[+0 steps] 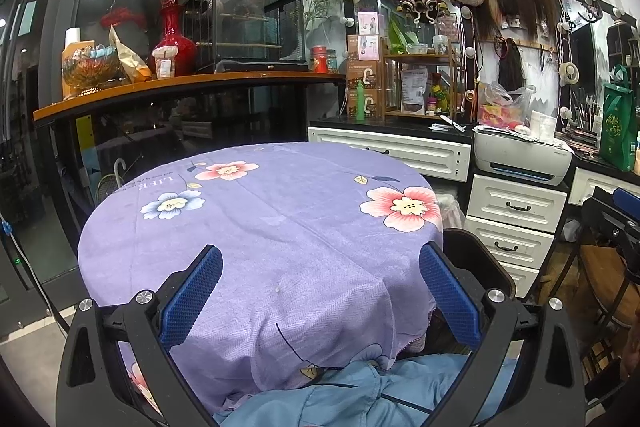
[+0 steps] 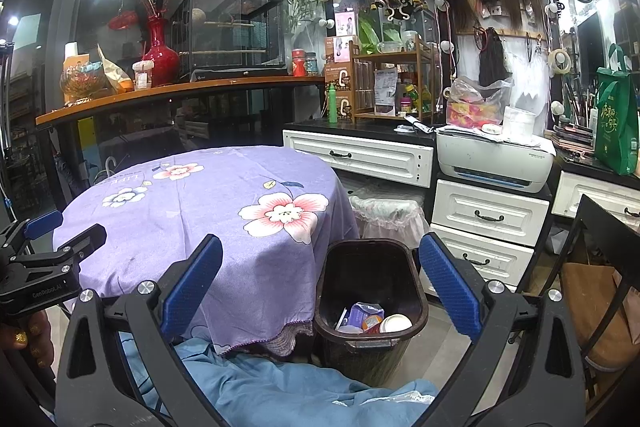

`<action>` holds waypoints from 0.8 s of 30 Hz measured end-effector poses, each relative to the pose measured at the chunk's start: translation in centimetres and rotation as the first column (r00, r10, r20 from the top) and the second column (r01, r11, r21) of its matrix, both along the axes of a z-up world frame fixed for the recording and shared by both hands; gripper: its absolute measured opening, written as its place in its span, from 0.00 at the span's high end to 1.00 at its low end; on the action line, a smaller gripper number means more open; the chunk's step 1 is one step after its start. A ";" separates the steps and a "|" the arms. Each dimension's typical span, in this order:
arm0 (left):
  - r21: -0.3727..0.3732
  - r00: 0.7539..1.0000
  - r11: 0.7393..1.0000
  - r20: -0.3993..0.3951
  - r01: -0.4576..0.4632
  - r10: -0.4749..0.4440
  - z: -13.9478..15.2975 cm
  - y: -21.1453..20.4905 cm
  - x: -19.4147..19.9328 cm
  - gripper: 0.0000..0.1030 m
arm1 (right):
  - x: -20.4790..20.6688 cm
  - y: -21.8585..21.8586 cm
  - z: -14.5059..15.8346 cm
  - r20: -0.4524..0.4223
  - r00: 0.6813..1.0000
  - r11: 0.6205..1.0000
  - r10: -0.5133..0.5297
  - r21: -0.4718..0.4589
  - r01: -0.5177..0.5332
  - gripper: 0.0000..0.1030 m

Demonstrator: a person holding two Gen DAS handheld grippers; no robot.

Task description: Collect trash

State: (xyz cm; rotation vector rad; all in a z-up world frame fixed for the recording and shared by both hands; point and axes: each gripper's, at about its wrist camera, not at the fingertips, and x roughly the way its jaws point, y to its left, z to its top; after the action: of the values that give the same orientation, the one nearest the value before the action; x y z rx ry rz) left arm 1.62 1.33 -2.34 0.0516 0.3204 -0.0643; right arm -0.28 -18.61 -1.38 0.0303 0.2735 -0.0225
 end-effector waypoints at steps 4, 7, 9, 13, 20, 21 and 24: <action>0.000 1.000 1.000 0.000 0.000 0.000 0.0 0.0 0.0 0.05 | 0.0 0.0 0.0 0.000 1.000 1.000 0.000 0.000 0.000 0.06; 0.000 1.000 1.000 0.000 0.000 0.000 0.1 0.0 0.0 0.05 | 0.0 0.1 0.0 0.000 1.000 1.000 0.000 0.000 0.000 0.06; -0.001 1.000 1.000 -0.001 0.001 -0.001 0.0 0.0 0.0 0.05 | -0.1 0.2 -0.1 -0.001 1.000 1.000 -0.001 0.001 0.001 0.06; -0.001 1.000 1.000 -0.001 0.001 -0.001 0.1 0.0 0.0 0.05 | 0.0 0.1 0.0 -0.001 1.000 1.000 -0.001 0.001 0.001 0.06; -0.001 1.000 1.000 -0.001 0.001 -0.001 0.1 -0.1 0.0 0.05 | 0.0 0.0 0.1 -0.001 1.000 1.000 -0.001 0.002 0.001 0.06; -0.001 1.000 1.000 -0.001 0.001 -0.001 0.1 -0.1 0.0 0.05 | 0.0 0.0 0.1 -0.001 1.000 1.000 -0.001 0.001 0.001 0.06; 0.000 1.000 1.000 -0.001 0.000 0.000 0.1 -0.1 0.0 0.05 | -0.1 0.2 0.0 0.000 1.000 1.000 -0.001 0.002 0.001 0.06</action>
State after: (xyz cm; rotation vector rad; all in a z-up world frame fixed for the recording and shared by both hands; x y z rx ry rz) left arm 1.65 1.26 -2.25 0.0515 0.3211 -0.0645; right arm -0.37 -18.44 -1.34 0.0325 0.2740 -0.0231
